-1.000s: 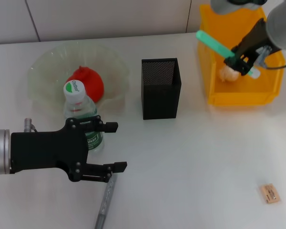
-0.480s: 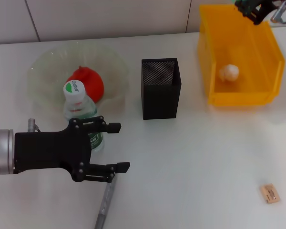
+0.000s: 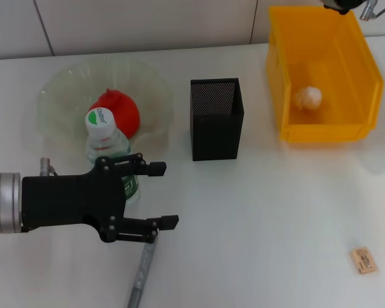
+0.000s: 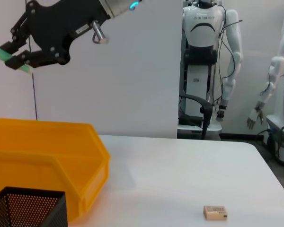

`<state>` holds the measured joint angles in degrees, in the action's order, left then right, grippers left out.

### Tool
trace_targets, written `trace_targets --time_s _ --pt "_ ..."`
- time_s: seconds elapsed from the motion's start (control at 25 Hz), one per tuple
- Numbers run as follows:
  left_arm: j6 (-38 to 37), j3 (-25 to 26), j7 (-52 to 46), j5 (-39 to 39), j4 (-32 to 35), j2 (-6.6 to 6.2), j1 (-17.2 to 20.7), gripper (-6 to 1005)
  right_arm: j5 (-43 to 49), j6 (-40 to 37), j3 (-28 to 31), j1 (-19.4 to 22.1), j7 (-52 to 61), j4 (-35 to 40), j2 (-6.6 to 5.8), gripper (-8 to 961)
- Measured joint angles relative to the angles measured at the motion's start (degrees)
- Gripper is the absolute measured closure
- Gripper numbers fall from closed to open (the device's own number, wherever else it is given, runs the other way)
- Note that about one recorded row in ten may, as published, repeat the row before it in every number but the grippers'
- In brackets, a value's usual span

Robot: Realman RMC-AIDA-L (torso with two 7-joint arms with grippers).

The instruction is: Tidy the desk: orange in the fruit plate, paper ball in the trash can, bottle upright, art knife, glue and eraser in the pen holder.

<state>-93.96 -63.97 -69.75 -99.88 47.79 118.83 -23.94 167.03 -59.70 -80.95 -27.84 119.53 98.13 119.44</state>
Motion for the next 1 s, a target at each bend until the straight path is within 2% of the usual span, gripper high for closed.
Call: trace_targets --time_s 0.2,1.0 --pt "0.10 -0.01 0.53 0.76 -1.01 -0.01 -0.23 136 0.13 1.51 -0.99 -0.12 -8.30 -1.57 -0.07 780" --pt "-0.05 0.02 1.60 4.52 -2.38 -0.08 -0.08 135 0.33 4.42 -11.23 -1.75 -37.10 -5.16 0.03 780"
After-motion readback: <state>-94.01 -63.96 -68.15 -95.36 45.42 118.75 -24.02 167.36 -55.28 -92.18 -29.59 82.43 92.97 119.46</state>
